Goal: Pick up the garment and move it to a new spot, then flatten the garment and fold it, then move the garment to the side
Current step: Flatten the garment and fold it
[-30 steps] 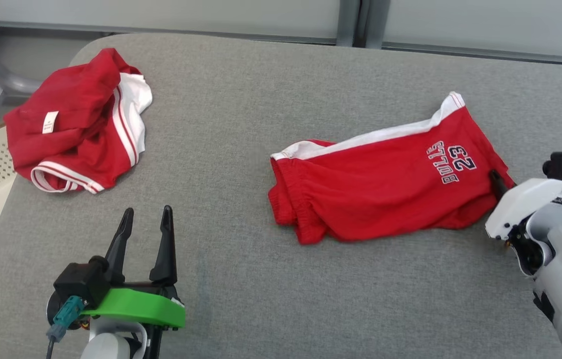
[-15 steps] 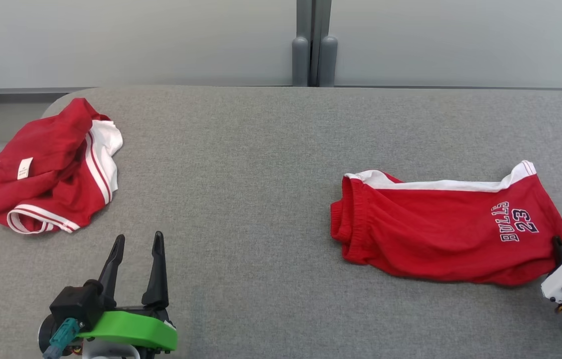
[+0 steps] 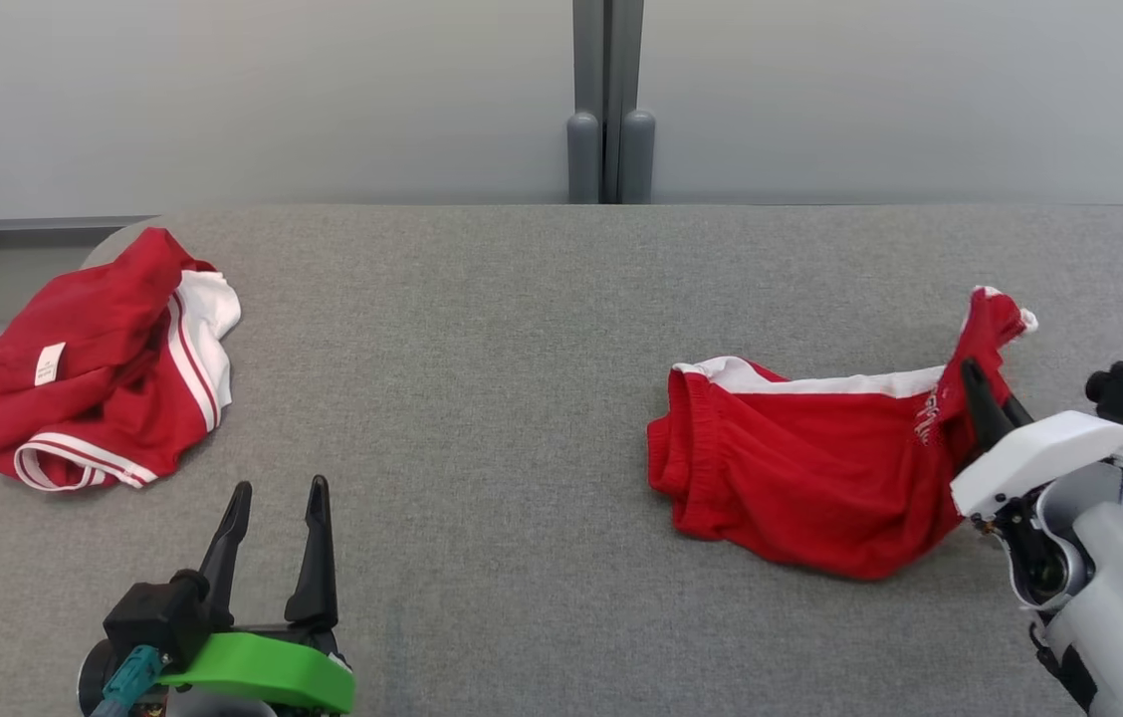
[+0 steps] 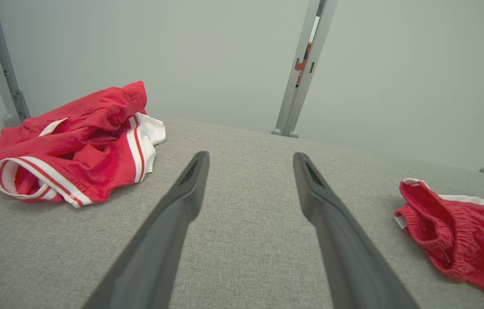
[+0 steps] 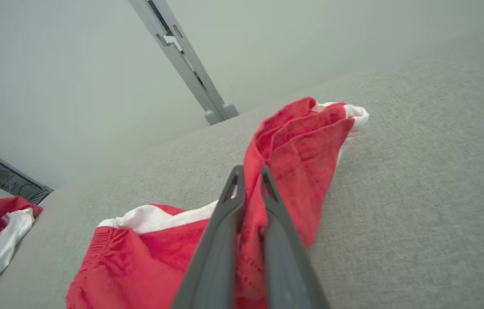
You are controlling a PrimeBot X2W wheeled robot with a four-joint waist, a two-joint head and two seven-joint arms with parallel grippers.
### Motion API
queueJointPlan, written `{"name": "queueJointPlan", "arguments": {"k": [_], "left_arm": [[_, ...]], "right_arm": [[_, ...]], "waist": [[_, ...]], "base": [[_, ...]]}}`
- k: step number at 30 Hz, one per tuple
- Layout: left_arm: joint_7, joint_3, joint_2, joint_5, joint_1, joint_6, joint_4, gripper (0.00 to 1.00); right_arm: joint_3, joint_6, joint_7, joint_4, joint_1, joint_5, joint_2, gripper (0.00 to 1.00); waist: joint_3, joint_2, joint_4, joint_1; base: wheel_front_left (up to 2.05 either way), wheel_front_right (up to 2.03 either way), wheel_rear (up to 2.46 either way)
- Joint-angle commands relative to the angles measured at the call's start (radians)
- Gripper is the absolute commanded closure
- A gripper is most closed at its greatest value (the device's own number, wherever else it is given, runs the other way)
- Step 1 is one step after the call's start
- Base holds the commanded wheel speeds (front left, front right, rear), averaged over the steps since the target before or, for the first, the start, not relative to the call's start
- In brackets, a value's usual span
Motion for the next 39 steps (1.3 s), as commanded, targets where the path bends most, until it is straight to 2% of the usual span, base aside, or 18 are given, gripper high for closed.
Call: {"name": "queueJointPlan", "arguments": {"k": [1, 12, 19, 20, 21, 22, 27, 31, 34, 39], "left_arm": [[0.000, 0.000, 0.008, -0.001, 0.018, -0.005, 0.001, 0.00], [0.000, -0.006, 0.010, -0.010, 0.036, -0.005, -0.006, 0.00], [-0.001, -0.012, 0.006, -0.015, 0.034, -0.005, -0.001, 0.00], [0.000, -0.014, 0.006, -0.016, 0.031, -0.005, 0.000, 0.00], [-0.001, -0.014, 0.006, -0.015, 0.030, -0.005, 0.001, 0.00], [0.000, -0.014, 0.006, -0.015, 0.029, -0.005, 0.001, 0.00], [-0.001, -0.014, 0.012, -0.007, 0.030, -0.005, 0.001, 0.00], [-0.001, -0.009, 0.011, -0.004, 0.033, -0.005, -0.001, 0.00], [-0.001, -0.012, 0.010, -0.002, 0.029, -0.005, -0.003, 0.00], [0.000, -0.018, 0.010, -0.001, 0.018, -0.005, -0.005, 0.00]], "right_arm": [[0.014, 0.001, 0.000, -0.028, -0.003, -0.007, 0.012, 1.00], [0.150, 0.001, 0.040, -0.247, 0.091, -0.104, 0.075, 1.00], [0.200, 0.001, 0.056, -0.233, 0.186, -0.157, 0.132, 1.00], [0.200, 0.001, 0.044, -0.229, 0.190, -0.163, 0.142, 0.91], [0.199, 0.001, 0.034, -0.228, 0.193, -0.158, 0.154, 0.22], [0.198, 0.001, 0.029, -0.225, 0.201, -0.149, 0.162, 0.00], [0.168, 0.001, -0.030, -0.251, 0.194, -0.172, 0.125, 0.00], [0.061, 0.001, -0.056, -0.268, 0.203, -0.171, 0.088, 0.00], [-0.017, 0.001, -0.063, -0.266, 0.220, -0.232, 0.046, 0.00], [-0.138, 0.001, -0.064, -0.281, 0.244, -0.285, 0.048, 0.00]], "waist": [[-0.011, -0.0001, 0.004, 0.0001], [-0.012, -0.0001, 0.037, 0.0001], [-0.004, -0.0001, 0.055, 0.0001], [-0.004, -0.0001, 0.057, 0.0001], [-0.003, -0.0001, 0.059, 0.0001], [-0.004, -0.0001, 0.059, 0.0001], [-0.007, -0.0001, 0.053, 0.0001], [-0.007, -0.0001, 0.044, 0.0001], [-0.004, -0.0001, 0.042, 0.0001], [0.004, -0.0001, 0.042, 0.0001]], "base": [[0.00, 0.00, 0.00], [0.00, 0.00, 0.00], [0.00, 0.00, 0.00], [0.00, 0.00, 0.00], [0.00, 0.00, 0.00], [0.00, 0.00, 0.00], [0.00, 0.00, 0.00], [0.00, 0.00, 0.00], [0.00, 0.00, 0.00], [0.00, 0.00, 0.00]]}}
